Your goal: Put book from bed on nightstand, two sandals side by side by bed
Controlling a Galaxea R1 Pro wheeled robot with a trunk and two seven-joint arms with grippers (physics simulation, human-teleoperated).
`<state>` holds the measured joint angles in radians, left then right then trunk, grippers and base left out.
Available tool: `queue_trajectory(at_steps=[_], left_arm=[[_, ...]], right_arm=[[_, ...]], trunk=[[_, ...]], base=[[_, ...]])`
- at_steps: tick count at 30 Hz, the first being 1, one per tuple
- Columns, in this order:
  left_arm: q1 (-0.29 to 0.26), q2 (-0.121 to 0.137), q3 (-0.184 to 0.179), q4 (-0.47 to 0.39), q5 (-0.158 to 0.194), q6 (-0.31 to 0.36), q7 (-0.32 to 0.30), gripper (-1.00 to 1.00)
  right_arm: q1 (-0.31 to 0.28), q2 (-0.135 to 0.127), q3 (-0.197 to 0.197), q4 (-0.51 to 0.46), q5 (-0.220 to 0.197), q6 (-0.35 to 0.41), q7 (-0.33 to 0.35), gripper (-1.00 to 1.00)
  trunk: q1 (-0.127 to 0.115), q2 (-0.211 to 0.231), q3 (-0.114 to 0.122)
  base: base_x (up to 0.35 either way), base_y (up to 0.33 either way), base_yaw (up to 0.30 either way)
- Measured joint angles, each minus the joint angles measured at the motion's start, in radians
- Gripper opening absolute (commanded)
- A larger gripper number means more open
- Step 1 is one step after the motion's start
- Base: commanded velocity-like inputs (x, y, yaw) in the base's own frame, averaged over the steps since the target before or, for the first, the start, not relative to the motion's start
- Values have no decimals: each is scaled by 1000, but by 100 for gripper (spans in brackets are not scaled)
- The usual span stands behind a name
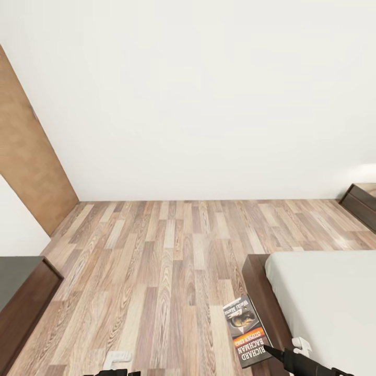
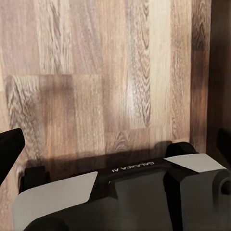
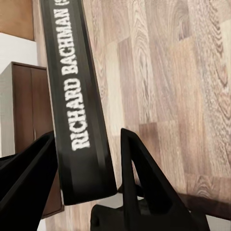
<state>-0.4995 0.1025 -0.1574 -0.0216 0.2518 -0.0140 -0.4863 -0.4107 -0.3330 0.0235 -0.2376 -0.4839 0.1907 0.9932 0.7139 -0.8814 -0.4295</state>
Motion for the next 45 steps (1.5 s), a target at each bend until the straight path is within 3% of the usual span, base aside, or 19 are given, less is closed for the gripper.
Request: queue_trajectory(at_steps=[26,31,37,40,45], left_arm=[[0,-1,-1,0,-1,0,-1,100],[0,-52,-1,0,-1,0,-2,100],[0,-65,-1,0,0,-1,-2,100],[0,-58,1,1,2,0,-2,100],[0,-22,3,1,3,2,-1,100]], right_arm=[[0,-1,0,0,0,0,1,-100],[0,-1,0,0,0,1,3,-100],[0,-1,0,0,0,1,3,-100],[0,-1,0,0,0,1,4,-100],[0,0,0,0,0,1,3,-100]], trunk=[[0,0,42],[0,0,50],[0,0,59],[0,0,64],[0,0,72]], base=[[0,0,0],[0,0,0],[0,0,0],[0,0,0],[0,0,0]])
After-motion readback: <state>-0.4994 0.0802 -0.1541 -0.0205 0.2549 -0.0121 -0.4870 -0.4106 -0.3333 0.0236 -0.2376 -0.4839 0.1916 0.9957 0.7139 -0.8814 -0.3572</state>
